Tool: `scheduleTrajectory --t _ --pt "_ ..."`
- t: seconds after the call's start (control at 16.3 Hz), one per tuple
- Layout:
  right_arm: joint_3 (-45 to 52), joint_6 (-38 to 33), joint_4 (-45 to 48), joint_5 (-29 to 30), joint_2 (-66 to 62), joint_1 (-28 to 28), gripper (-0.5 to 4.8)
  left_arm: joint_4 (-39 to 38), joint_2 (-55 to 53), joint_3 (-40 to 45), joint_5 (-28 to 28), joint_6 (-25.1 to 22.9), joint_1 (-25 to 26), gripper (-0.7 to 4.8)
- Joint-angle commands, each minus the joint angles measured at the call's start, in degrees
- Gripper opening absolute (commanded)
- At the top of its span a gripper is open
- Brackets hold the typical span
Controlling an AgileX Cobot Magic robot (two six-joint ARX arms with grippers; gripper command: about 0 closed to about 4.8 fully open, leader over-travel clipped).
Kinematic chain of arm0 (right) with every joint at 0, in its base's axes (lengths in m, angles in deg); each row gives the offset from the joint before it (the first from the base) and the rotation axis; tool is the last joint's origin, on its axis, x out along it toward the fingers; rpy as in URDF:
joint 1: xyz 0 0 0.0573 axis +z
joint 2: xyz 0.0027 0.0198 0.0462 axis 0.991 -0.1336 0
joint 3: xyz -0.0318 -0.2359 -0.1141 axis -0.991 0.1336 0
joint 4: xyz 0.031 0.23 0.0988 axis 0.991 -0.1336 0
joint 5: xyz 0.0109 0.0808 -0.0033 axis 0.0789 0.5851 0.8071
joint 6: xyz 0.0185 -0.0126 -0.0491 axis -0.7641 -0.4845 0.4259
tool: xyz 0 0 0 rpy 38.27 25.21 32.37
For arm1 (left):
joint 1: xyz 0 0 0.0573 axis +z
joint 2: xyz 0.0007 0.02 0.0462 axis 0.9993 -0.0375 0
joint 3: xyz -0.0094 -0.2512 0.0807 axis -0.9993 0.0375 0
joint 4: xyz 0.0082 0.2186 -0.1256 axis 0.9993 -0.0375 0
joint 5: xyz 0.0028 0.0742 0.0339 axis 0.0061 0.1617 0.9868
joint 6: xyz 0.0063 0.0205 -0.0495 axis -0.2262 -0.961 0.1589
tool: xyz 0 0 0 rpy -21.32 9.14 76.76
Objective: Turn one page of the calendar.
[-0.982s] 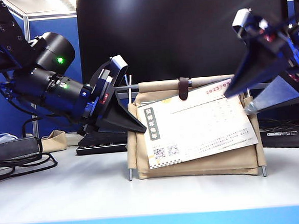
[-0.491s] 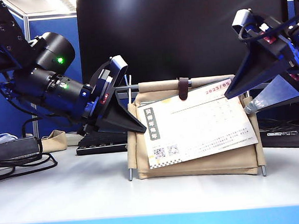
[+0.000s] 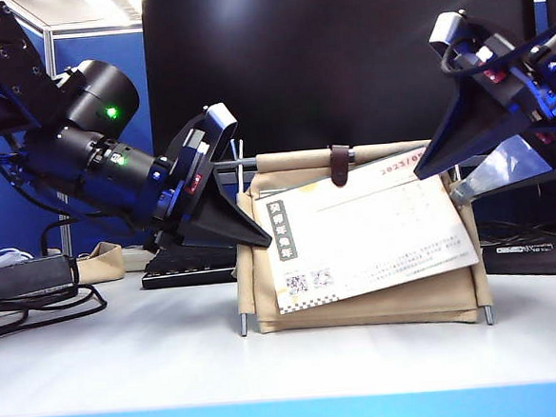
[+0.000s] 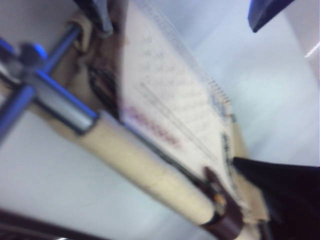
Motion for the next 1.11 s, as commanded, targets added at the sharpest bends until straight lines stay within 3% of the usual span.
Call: scheduleTrajectory --t 0.06,1.11 --pt "-0.20 0.13 2.36 -2.71 0.98 0.04 3.65 -0.46 -0.15 0.02 1.05 -0.04 -0.02 -0.06" --pt "-0.11 -4.50 1.88 9.20 -7.23 2.32 3.63 2.45 -0.15 0.00 2.12 1.25 -1.66 -0.06"
